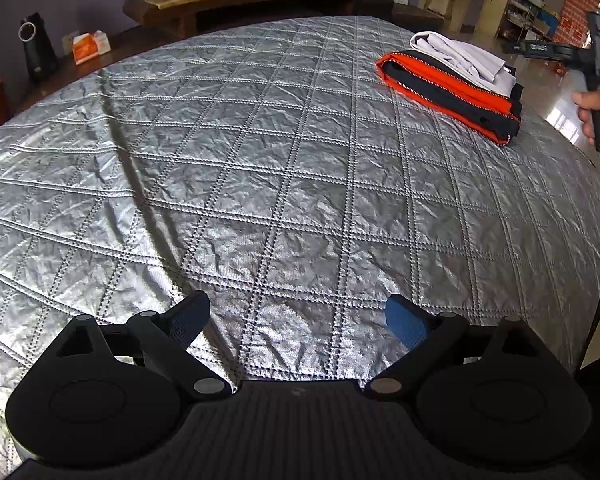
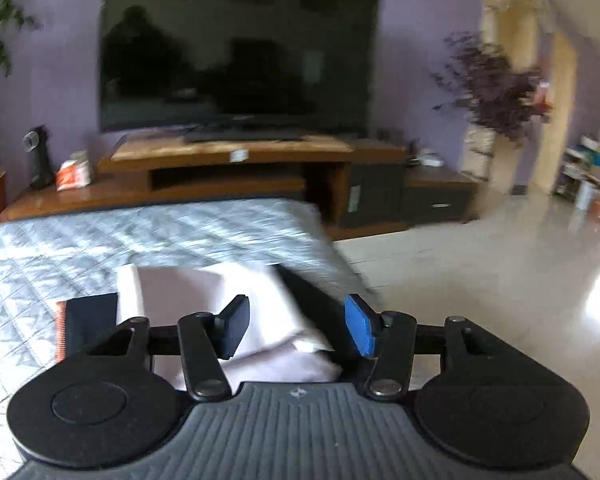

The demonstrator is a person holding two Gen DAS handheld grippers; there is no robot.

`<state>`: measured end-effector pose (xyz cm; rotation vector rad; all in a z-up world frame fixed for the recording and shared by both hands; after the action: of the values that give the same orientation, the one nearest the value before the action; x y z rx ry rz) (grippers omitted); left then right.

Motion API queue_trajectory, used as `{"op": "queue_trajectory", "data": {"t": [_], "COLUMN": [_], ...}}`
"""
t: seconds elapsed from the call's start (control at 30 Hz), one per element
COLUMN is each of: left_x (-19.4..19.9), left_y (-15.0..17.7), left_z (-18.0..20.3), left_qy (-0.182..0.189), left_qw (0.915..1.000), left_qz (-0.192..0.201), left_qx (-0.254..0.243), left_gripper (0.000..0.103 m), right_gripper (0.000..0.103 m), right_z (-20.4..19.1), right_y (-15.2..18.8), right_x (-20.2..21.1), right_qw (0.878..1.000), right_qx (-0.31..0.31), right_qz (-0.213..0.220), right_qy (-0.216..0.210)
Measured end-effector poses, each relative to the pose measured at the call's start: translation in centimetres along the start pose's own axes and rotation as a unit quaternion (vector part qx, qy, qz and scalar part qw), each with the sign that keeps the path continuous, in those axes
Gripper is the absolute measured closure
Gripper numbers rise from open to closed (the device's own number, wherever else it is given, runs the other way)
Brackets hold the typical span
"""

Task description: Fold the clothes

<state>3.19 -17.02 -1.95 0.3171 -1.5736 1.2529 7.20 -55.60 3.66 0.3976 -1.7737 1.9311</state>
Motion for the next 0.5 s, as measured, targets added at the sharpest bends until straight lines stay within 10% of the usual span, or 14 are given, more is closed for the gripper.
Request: {"op": "queue_trajectory", "data": {"t": [0.2, 0.5], "left_x": [0.2, 1.0], "left_y": [-0.3, 0.0], "left_z": [0.0, 0.8], "left_qy": [0.007, 0.009], "left_qw": [1.0, 0.9991], "left_qz": [0.003, 0.006], "left_qx": [0.006, 0.04], "left_gripper": [0.006, 0.008], "right_gripper": [0.05, 0.037], "right_z": [-1.4, -1.7], "right_y": [4.7, 5.0], "right_x": [-3.2, 2.1], "right_qw": [0.992, 0.985], "right_qx": [-0.017, -0.124], "right_qz": [-0.105, -0.106], "right_qy": [-0.062, -0.063]}}
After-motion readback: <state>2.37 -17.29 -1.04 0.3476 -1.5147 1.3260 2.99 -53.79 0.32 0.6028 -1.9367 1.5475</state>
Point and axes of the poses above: each gripper's, at about its wrist camera, not at the fingertips, and x roughly against the way its jaws point, z to its right, y to its underside, the point moved 7 cm from there along -x, roughly the way its jaws point, and after that the axes turned 4 degrees about x, right-handed, at the moved point
